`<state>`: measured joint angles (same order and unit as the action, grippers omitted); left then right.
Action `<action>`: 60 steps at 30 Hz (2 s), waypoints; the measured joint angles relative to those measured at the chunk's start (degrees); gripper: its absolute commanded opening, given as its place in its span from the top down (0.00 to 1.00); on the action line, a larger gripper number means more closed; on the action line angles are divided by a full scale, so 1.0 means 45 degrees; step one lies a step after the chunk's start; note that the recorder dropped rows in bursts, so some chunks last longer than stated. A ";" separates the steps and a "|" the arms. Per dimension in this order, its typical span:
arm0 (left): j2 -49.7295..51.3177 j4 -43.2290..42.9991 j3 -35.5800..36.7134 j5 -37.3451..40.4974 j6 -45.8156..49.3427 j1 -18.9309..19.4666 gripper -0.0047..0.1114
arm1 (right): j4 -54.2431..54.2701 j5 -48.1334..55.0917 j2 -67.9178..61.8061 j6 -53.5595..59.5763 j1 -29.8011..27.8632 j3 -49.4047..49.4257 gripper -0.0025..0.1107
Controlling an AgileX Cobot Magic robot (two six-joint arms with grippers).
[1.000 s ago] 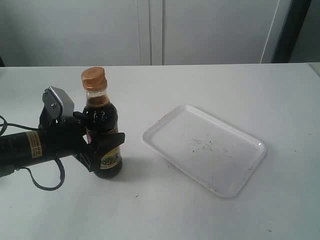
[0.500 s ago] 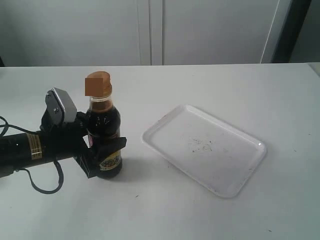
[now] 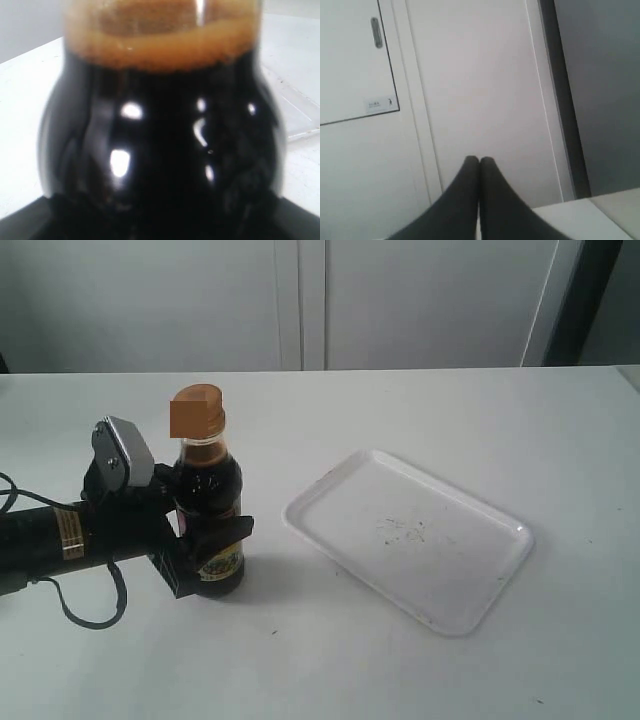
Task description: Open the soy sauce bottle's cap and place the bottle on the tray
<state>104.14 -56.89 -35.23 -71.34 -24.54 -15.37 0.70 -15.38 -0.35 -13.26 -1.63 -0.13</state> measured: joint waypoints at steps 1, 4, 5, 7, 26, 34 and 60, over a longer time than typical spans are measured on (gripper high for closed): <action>0.0000 0.0000 0.0000 0.0000 0.0000 0.0000 0.96 | -0.0023 -0.0118 0.0000 -0.0058 0.0000 -0.0043 0.98; 0.0000 0.0000 0.0000 0.0000 0.0000 0.0000 0.96 | -0.0023 -0.0294 -0.0195 -0.0058 0.0000 -0.0665 0.98; 0.0000 0.0000 0.0000 0.0000 0.0000 0.0000 0.96 | -0.0023 -0.0379 -0.0416 -0.0058 0.0000 -0.0998 0.98; 0.0000 0.0000 0.0000 0.0000 0.0000 0.0000 0.96 | -0.0023 -0.0537 -0.0962 -0.0016 0.0000 -0.1725 0.98; 0.0000 0.0000 0.0000 0.0000 0.0000 0.0000 0.96 | -0.3438 -0.6173 -0.9655 -0.0976 0.0000 -0.6366 0.98; 0.0000 0.0000 0.0000 0.0000 0.0000 0.0000 0.96 | -0.7350 -0.6344 -1.3315 -0.3566 0.0703 -0.7627 0.98; 0.0000 0.0000 0.0000 0.0000 0.0000 0.0000 0.96 | -0.1855 -0.5632 -1.9324 0.8044 0.6740 -0.8801 0.98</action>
<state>104.14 -56.89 -35.23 -71.34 -24.54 -15.37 -7.65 -40.72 -87.31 22.94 28.70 -39.73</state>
